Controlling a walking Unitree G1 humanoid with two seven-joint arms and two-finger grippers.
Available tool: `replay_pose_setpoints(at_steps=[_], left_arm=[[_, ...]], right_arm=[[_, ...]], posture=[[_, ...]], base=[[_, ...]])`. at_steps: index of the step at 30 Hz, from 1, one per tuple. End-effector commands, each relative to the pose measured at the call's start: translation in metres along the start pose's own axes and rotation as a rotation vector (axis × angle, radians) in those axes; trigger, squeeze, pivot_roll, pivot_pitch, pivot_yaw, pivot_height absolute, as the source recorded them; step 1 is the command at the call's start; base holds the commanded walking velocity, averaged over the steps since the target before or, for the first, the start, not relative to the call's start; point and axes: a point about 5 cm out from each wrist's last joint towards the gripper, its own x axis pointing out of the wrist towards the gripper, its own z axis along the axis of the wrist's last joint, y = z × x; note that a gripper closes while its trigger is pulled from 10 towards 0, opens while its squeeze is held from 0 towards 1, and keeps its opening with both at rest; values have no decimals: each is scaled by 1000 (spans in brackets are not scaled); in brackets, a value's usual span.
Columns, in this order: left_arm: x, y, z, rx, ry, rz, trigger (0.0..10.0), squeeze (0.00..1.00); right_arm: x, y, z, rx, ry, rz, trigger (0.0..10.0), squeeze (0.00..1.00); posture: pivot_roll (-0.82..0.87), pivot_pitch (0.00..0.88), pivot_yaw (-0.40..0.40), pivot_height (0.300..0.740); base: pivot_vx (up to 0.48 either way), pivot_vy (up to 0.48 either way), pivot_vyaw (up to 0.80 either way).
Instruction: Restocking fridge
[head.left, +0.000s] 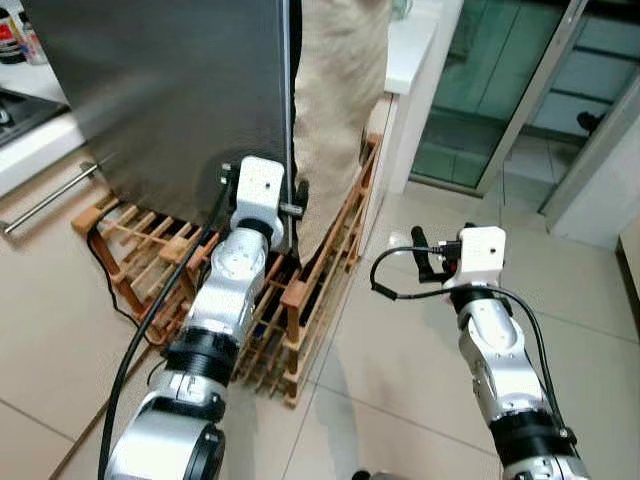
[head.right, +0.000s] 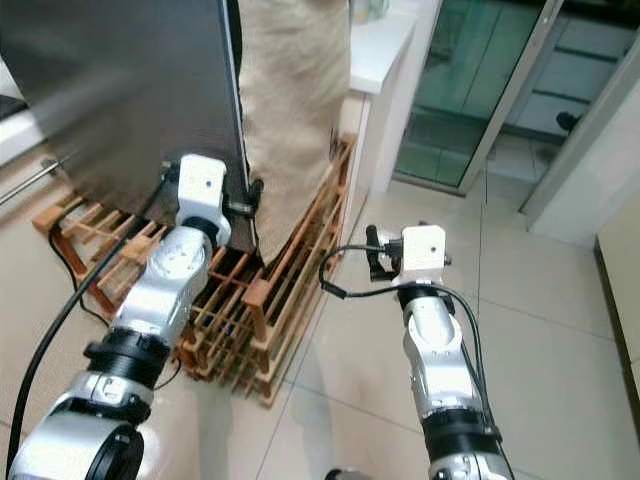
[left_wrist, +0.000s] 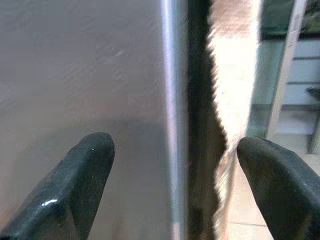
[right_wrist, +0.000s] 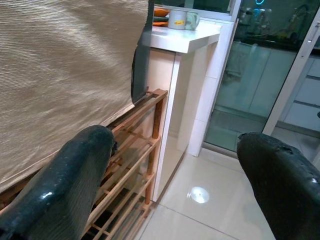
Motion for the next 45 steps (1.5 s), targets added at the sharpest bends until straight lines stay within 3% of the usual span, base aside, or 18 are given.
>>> replay_pose_setpoints(at_steps=[1,7,13,22,28,31,34,35,36,37,38,39,41,42,43,44,45], left_arm=[[3,-4,3,-28,-6,-26,10000,0],[7,-19,11,-87,-32,-103,10000,0],[13,-21,7,-59,-17,-94,10000,0],[21,7,-3,-30,59,73,10000,0],[27,1,1,-42,50,99,10000,0],[29,-15,3,-76,42,17,10000,0],[31,-50,8,-122,43,-158,10000,0],[31,-78,19,-164,12,-301,10000,0],[31,-78,19,-164,12,-301,10000,0],[30,-107,29,-185,-3,-427,10000,0],[30,-107,29,-185,-3,-427,10000,0],[23,-138,39,-218,-16,-588,10000,0],[17,-158,45,-269,-8,-714,10000,0],[17,-158,45,-269,-8,-714,10000,0],[2,-193,61,-326,-45,-901,10000,0],[2,-193,61,-326,-45,-901,10000,0],[-4,-205,68,-347,-65,-967,10000,0]], right_arm=[[-2,-3,-2,2,5,-16,10000,0],[-5,-6,-4,-1,15,-25,10000,0],[-5,-6,-4,-1,18,-26,10000,0],[-5,-5,-6,1,23,-27,10000,0],[-5,-4,-7,1,27,-25,10000,0],[-4,-4,-6,1,27,-24,10000,0],[-4,-4,-7,2,28,-21,10000,0],[-5,-3,-8,2,32,-13,10000,0],[-5,-3,-8,2,32,-13,10000,0],[-8,-1,-11,2,40,-6,10000,0],[-8,-1,-11,2,40,-6,10000,0],[-11,0,-12,3,45,-4,10000,0],[-13,0,-13,3,48,-4,10000,0],[-13,0,-13,3,48,-4,10000,0],[-17,1,-16,5,55,-6,10000,0],[-17,1,-16,5,55,-6,10000,0],[-18,1,-16,5,57,-8,10000,0]], posture=[[-80,0,-3,740],[-87,0,0,740],[-85,0,0,740],[-96,0,7,740],[-94,0,7,740],[-92,0,6,740],[-87,0,4,740],[-90,0,6,740],[-90,0,6,740],[-96,0,8,740],[-96,0,8,740],[-109,0,12,740],[-118,0,16,740],[-118,0,16,740],[-141,0,27,740],[-141,0,27,740],[-141,0,27,740]], base=[[0,0,0],[0,0,0],[0,0,0],[0,0,0],[0,0,0],[0,0,0],[0,0,0],[0,0,0],[0,0,0],[0,0,0],[0,0,0],[0,0,0],[0,0,0],[0,0,0],[0,0,0],[0,0,0],[0,0,0]])
